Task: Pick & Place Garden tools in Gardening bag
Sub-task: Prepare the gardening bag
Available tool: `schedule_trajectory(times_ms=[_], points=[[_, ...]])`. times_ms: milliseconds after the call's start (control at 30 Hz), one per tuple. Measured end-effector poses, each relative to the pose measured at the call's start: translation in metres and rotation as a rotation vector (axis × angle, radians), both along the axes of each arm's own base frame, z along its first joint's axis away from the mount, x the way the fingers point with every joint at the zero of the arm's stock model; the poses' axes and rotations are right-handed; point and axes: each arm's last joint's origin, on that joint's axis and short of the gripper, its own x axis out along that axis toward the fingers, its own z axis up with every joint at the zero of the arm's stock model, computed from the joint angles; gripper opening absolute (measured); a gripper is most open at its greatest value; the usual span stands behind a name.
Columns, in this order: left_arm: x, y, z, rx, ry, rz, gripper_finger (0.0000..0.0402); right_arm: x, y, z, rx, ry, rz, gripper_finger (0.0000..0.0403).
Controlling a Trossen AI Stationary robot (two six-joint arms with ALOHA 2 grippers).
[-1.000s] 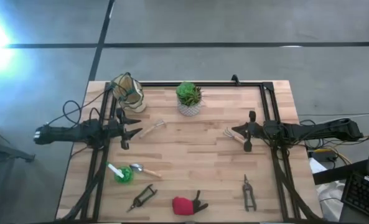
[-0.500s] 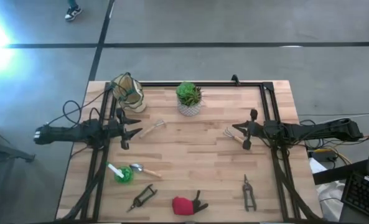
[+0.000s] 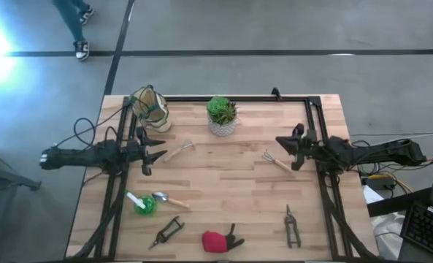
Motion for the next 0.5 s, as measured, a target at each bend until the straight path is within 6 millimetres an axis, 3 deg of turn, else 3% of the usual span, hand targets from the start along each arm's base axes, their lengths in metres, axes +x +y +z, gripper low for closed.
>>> schedule_trajectory(times_ms=[200,500], points=[[0.0000,0.0000,0.0000,0.000,0.000,0.000,0.0174,-0.0021,-0.0001,0.0080,-0.014,-0.083,-0.008,0.0008],[0.0000,0.0000,0.0000,0.000,0.000,0.000,0.0174,-0.0037,-0.0050,0.0103,0.016,-0.110,-0.190,0.0008]])
